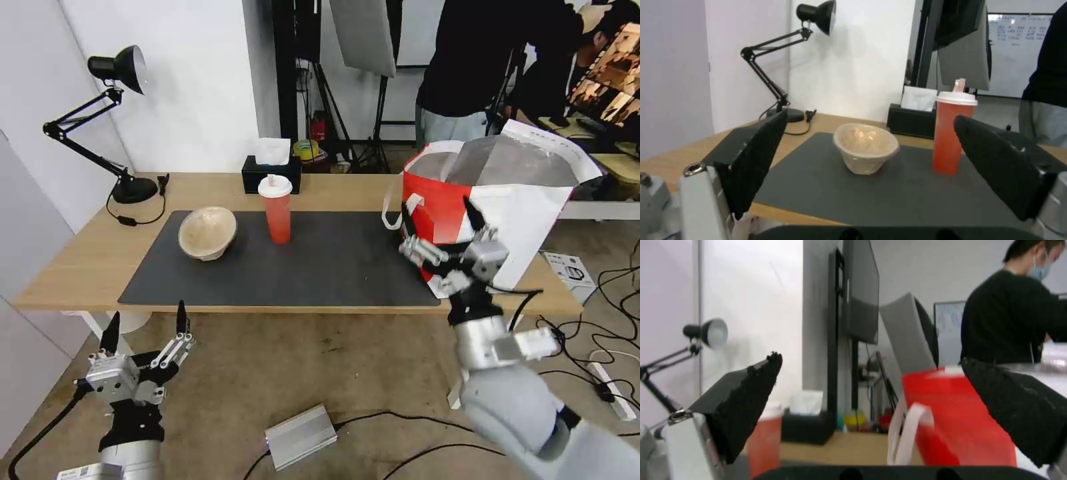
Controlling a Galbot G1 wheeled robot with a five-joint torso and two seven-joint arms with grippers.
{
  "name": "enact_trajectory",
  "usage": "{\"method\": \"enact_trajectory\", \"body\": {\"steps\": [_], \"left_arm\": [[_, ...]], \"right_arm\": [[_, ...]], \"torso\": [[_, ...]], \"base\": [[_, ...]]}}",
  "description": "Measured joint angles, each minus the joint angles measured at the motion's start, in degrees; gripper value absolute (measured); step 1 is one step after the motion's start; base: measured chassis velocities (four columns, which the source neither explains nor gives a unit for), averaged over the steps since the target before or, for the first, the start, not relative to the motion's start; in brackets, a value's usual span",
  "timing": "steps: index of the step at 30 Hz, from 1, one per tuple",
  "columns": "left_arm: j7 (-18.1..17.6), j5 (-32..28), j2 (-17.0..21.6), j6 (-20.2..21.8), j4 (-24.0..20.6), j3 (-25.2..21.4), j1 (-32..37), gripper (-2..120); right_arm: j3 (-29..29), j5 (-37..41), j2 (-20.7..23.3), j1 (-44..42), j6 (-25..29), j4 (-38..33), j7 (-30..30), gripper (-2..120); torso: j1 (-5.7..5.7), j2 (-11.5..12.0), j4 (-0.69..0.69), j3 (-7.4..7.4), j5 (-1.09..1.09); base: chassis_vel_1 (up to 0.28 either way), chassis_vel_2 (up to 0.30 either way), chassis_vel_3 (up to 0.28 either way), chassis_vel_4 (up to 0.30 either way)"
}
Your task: Pick up the trash from the table and place it into the takeout bag.
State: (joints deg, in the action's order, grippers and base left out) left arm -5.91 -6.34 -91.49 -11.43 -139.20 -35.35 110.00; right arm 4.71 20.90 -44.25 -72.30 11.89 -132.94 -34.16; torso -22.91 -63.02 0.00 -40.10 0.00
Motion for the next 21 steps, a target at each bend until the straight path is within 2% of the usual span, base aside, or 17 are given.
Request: {"method": "enact_trajectory", "body": {"steps": [10, 21], "left_arm": [[0.02, -0.02, 0.0, 0.0, 0.23, 0.02, 0.02, 100], [0.0, -0.16, 0.02, -0.03, 0.03, 0.15, 0.22, 100]], "right_arm": [[-3.48, -5.96, -0.62, -4.97, -2.42, -0.66, -4.53, 100], [-6.24, -9.52, -2.38, -10.65, -3.11, -0.19, -5.04, 100]], "torso": [[0.0, 0.0, 0.0, 0.0, 0.0], [0.0, 0.0, 0.0, 0.0, 0.0]], "base": [[0.0, 0.0, 0.0, 0.0], [0.0, 0.0, 0.0, 0.0]]}}
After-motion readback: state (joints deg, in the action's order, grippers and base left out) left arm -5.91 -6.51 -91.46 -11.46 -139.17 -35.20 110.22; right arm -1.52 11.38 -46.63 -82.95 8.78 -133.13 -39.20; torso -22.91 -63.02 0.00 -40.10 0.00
